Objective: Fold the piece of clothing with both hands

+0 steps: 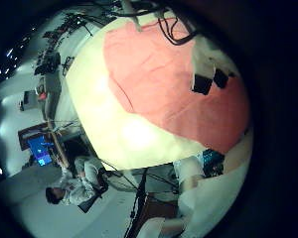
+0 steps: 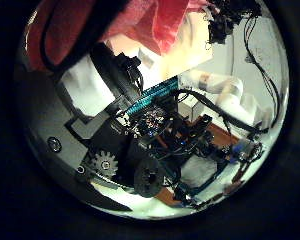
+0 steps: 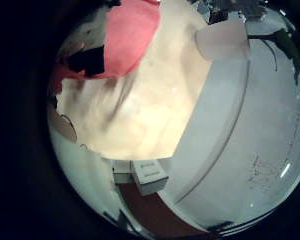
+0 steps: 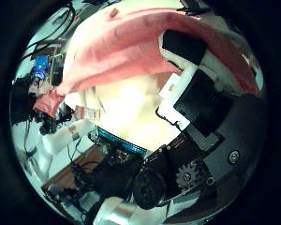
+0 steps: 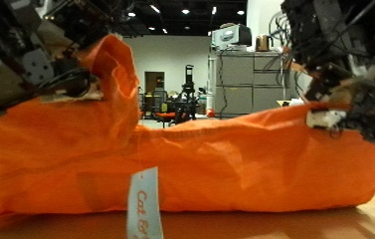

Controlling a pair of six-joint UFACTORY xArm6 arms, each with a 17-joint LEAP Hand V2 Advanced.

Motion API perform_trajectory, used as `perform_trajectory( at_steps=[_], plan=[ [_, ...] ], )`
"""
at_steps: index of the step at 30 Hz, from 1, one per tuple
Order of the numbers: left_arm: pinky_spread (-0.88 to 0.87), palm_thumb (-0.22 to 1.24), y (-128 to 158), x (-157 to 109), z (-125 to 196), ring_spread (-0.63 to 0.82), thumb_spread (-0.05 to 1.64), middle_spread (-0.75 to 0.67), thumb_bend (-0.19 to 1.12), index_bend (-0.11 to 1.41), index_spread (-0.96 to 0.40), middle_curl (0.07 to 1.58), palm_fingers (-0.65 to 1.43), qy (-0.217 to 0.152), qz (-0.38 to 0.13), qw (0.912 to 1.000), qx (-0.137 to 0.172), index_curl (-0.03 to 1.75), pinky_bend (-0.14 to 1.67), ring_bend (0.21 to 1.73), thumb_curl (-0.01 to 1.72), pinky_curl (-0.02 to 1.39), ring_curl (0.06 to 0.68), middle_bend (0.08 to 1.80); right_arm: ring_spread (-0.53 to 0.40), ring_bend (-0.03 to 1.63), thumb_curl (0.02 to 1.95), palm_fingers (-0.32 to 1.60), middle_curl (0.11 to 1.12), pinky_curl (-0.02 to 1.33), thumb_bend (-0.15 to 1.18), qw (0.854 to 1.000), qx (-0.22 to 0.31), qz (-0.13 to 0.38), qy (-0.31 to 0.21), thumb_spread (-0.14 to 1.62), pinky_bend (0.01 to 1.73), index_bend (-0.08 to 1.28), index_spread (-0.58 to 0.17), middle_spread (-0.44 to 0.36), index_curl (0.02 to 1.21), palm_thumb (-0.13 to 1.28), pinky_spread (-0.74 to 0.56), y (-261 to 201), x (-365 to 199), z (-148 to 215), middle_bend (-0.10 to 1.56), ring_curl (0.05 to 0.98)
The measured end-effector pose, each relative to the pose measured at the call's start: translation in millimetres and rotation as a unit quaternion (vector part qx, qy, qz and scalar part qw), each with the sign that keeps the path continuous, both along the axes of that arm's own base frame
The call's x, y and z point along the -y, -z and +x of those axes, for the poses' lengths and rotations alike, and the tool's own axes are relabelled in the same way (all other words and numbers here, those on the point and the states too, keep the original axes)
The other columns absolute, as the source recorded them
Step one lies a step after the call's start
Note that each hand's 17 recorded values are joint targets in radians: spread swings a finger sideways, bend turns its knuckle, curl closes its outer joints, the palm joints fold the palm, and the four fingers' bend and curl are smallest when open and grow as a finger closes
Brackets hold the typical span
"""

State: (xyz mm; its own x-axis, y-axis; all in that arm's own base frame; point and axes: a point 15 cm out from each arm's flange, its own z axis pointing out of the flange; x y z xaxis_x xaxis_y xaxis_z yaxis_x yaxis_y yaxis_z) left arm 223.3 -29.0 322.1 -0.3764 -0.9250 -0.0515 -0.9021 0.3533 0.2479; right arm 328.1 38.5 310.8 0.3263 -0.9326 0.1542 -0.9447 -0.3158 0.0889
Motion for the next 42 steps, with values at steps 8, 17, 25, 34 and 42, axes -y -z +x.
perform_trajectory(
  at_steps=[8,17,25,34,42],
  plan=[
    [-0.74,0.71,-22,-22,50,-0.59,1.31,-0.56,-0.01,0.18,-0.63,0.66,1.12,-0.039,0.016,0.9991,0.003,0.84,0.97,0.83,0.37,0.51,0.435,0.88,-0.21,1.35,0.52,1.15,0.74,0.75,-0.01,1.0,0.026,0.006,0.008,1.16,1.26,1.07,-0.252,-0.13,0.84,1.09,-0.26,-31,-14,62,1.3,0.665],
    [-0.74,0.73,-1,-47,142,-0.58,1.31,-0.55,-0.01,0.18,-0.63,0.65,1.1,-0.077,0.023,0.9967,0.006,0.87,0.97,0.83,0.37,0.51,0.437,0.91,-0.211,1.35,0.55,1.13,0.73,0.78,-0.01,1.0,0.002,0.001,0.018,1.17,1.26,1.08,-0.248,-0.123,0.85,1.09,-0.25,3,-27,148,1.31,0.667],
    [-0.73,0.73,47,-55,229,-0.57,1.32,-0.54,-0.01,0.17,-0.63,0.65,1.06,-0.105,0.025,0.994,0.017,0.89,0.95,0.83,0.37,0.52,0.441,0.91,-0.214,1.36,0.57,1.12,0.73,0.81,-0.01,1.0,-0.011,-0.003,0.027,1.19,1.24,1.08,-0.248,-0.122,0.85,1.07,-0.25,58,-44,226,1.32,0.671],
    [-0.71,0.65,95,-71,290,-0.51,1.31,-0.45,-0.03,0.06,-0.45,0.64,0.52,-0.145,0.032,0.9888,0.014,0.83,1.08,0.94,0.35,0.6,0.51,0.67,-0.239,1.33,0.47,0.97,0.67,0.78,-0.03,0.999,0.026,0.008,0.043,1.28,1.19,0.86,-0.285,-0.144,0.81,0.81,-0.33,110,-51,268,1.18,0.639],
    [-0.34,0.5,89,-94,336,-0.06,1.29,-0.01,-0.03,0.18,-0.05,0.5,-0.05,-0.204,0.026,0.9739,0.097,0.67,0.8,0.78,0.3,0.55,0.437,0.38,-0.293,1.27,0.37,0.72,0.61,0.65,-0.01,0.99,0.108,0.043,0.075,1.43,1.08,0.46,-0.381,-0.181,0.68,0.74,-0.54,80,-23,308,1.01,0.565]
  ],
)
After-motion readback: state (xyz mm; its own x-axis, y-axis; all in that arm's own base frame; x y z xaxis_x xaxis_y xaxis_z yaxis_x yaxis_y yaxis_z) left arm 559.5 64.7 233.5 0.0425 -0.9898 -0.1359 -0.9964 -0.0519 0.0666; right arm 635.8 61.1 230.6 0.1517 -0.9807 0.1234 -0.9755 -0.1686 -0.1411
